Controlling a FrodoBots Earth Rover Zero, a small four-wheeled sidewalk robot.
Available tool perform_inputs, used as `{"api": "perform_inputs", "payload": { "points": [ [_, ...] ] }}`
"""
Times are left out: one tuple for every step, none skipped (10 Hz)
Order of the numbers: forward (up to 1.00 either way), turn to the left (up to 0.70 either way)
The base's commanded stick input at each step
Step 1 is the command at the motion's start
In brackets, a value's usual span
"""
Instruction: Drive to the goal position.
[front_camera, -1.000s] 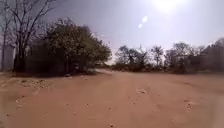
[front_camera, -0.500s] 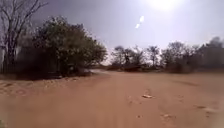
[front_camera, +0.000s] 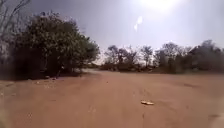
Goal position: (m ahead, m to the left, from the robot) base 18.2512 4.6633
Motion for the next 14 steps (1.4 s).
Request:
{"api": "perform_inputs", "payload": {
  "points": [
    [1.00,0.00],
    [1.00,0.00],
    [1.00,0.00],
    [1.00,0.00],
    [1.00,0.00],
    [1.00,-0.06],
    [1.00,-0.17],
    [1.00,-0.31],
    [1.00,-0.31],
    [1.00,-0.02],
    [1.00,0.00],
    [1.00,0.00],
    [1.00,0.00],
    [1.00,0.00]
  ]
}}
